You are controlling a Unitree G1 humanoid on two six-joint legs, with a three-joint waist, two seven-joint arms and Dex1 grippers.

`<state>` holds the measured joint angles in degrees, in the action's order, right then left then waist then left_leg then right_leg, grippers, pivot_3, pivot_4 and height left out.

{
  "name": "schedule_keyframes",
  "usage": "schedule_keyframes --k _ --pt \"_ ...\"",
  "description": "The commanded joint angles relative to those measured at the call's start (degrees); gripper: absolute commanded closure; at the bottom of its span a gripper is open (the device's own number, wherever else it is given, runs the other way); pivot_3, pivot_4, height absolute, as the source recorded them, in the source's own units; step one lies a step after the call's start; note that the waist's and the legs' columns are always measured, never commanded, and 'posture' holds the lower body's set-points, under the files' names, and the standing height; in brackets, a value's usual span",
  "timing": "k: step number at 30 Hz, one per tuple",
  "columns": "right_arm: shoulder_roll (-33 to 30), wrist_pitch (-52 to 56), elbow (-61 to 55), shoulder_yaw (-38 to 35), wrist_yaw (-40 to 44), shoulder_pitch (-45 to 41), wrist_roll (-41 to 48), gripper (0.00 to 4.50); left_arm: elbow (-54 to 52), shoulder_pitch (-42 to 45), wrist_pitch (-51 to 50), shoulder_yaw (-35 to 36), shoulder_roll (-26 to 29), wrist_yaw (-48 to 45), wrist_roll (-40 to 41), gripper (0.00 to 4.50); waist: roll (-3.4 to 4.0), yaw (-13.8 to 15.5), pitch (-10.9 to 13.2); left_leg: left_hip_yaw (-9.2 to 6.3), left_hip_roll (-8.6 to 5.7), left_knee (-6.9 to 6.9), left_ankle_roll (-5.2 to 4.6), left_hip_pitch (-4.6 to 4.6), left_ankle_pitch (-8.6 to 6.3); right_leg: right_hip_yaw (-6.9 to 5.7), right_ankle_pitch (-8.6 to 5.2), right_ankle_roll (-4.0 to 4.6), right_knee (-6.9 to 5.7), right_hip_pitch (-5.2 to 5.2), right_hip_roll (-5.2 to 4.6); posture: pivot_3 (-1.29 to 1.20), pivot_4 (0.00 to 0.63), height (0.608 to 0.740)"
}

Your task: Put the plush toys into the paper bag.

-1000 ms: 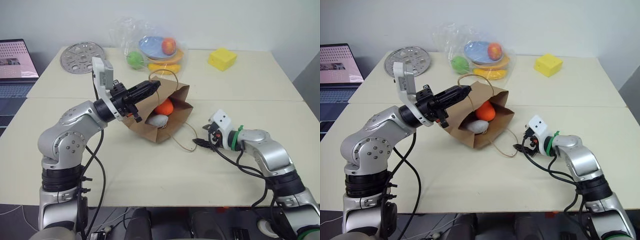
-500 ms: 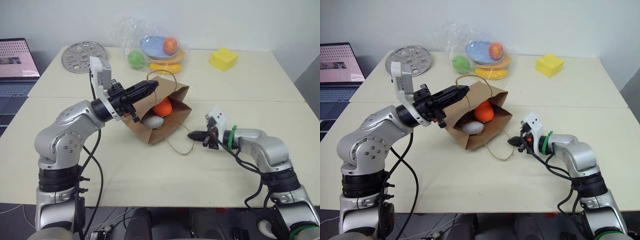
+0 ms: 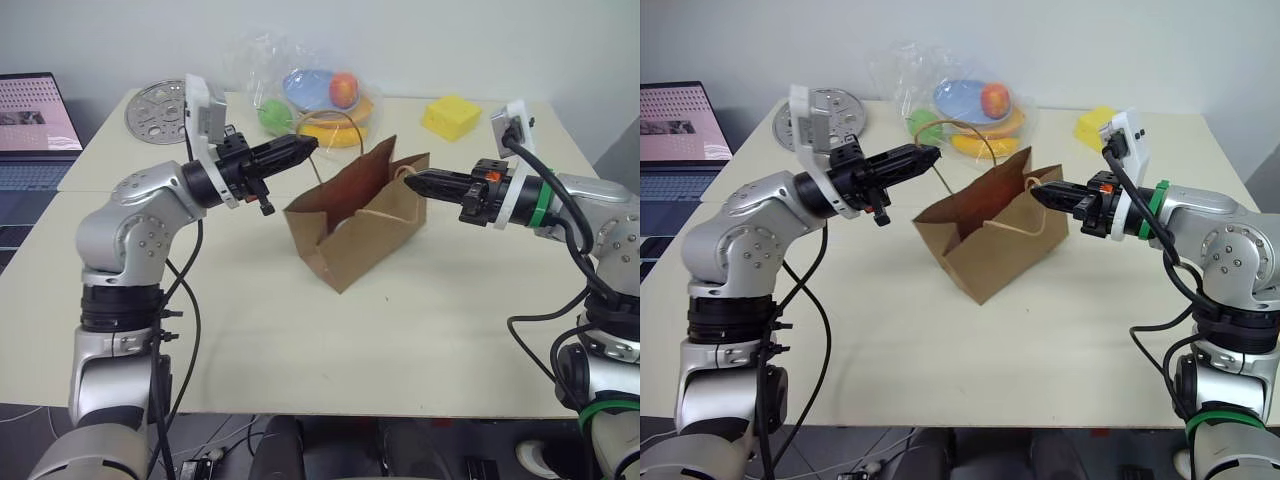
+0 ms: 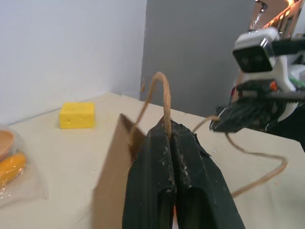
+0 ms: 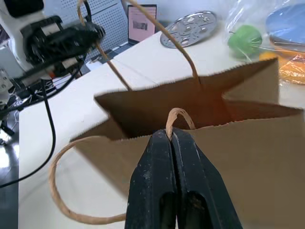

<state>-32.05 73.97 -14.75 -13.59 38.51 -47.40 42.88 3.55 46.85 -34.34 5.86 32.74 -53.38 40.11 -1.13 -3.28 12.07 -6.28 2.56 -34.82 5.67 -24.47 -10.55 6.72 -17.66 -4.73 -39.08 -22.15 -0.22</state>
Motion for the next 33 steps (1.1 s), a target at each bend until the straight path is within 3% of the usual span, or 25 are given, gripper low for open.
schedule_keyframes --k 1,7,10,14,18,21,24,29,33 --pt "1.0 0.0 0.3 -0.7 -2.1 -2.1 1.6 4.47 2.3 2.8 2.8 -0.6 -1.1 -2.4 -1.6 4.50 0.00 0.0 0.0 0.01 0.00 -0.01 0.00 -0.08 0.00 0.00 0.00 0.00 0.00 -0.08 0.00 0.00 0.150 0.740" --pt "2.2 0.1 1.6 0.3 -6.4 -1.6 0.4 4.47 3.7 2.8 4.1 -1.4 -2.5 -4.4 -3.1 4.50 0.01 0.0 0.0 -0.02 0.00 0.00 -0.01 -0.17 0.00 -0.03 0.00 0.01 -0.01 -0.16 -0.01 0.00 0.150 0.740" --pt "1.6 -0.5 1.2 0.0 -6.7 -1.4 1.2 3.90 2.8 2.7 2.3 -1.4 -2.6 -4.5 -2.7 4.50 0.01 0.0 0.0 -0.02 0.00 -0.02 0.00 -0.19 0.00 -0.03 0.00 0.01 -0.01 -0.16 -0.02 0.00 0.150 0.740" --pt "-1.9 -1.5 0.6 0.4 -5.0 -2.1 1.2 2.53 0.0 1.3 -0.7 -0.4 -0.7 -5.3 -1.3 3.59 0.01 0.0 0.0 -0.03 0.00 -0.02 -0.01 -0.20 0.00 -0.04 0.00 0.01 -0.01 -0.16 -0.02 0.00 0.150 0.740" --pt "-5.2 -1.5 -0.3 0.3 -3.1 -2.5 2.7 1.03 -2.1 -0.1 -1.5 0.5 1.1 -4.9 -1.5 2.33 0.02 0.0 0.0 -0.04 0.00 -0.01 -0.01 -0.20 0.00 -0.05 0.00 0.00 0.00 -0.16 -0.01 0.00 0.150 0.740" --pt "-11.5 -2.5 -0.6 -0.3 1.9 -2.3 3.5 0.01 -4.3 -3.0 -1.6 1.8 3.3 -3.9 -2.2 1.39 0.05 0.0 0.0 -0.03 0.00 -0.01 0.00 -0.20 0.00 -0.04 0.00 0.00 0.01 -0.16 -0.02 0.00 0.150 0.740" --pt "-18.2 -4.9 -1.7 -1.8 9.2 1.1 5.1 0.00 -7.0 -6.2 -3.3 3.0 4.6 -3.8 -0.4 0.49 0.05 0.0 0.0 -0.04 0.00 -0.01 -0.01 -0.20 -0.01 -0.06 0.00 0.00 0.03 -0.16 -0.03 0.00 0.150 0.740" --pt "-26.3 -11.2 -3.8 -2.5 17.1 8.1 4.2 0.00 -10.3 -11.2 -5.9 4.2 5.9 -3.7 1.7 0.49 0.04 0.1 0.0 -0.02 -0.01 -0.05 -0.02 -0.21 -0.01 -0.07 -0.01 -0.01 0.07 -0.12 -0.06 0.00 0.150 0.740" --pt "-28.4 -12.0 -7.3 -3.9 19.6 11.2 6.9 0.00 -11.8 -13.6 -5.7 2.8 5.8 -4.0 1.0 0.49 0.04 0.1 0.0 0.00 0.00 -0.10 -0.02 -0.19 -0.01 -0.05 -0.01 -0.01 0.05 -0.12 -0.04 0.00 0.150 0.740"
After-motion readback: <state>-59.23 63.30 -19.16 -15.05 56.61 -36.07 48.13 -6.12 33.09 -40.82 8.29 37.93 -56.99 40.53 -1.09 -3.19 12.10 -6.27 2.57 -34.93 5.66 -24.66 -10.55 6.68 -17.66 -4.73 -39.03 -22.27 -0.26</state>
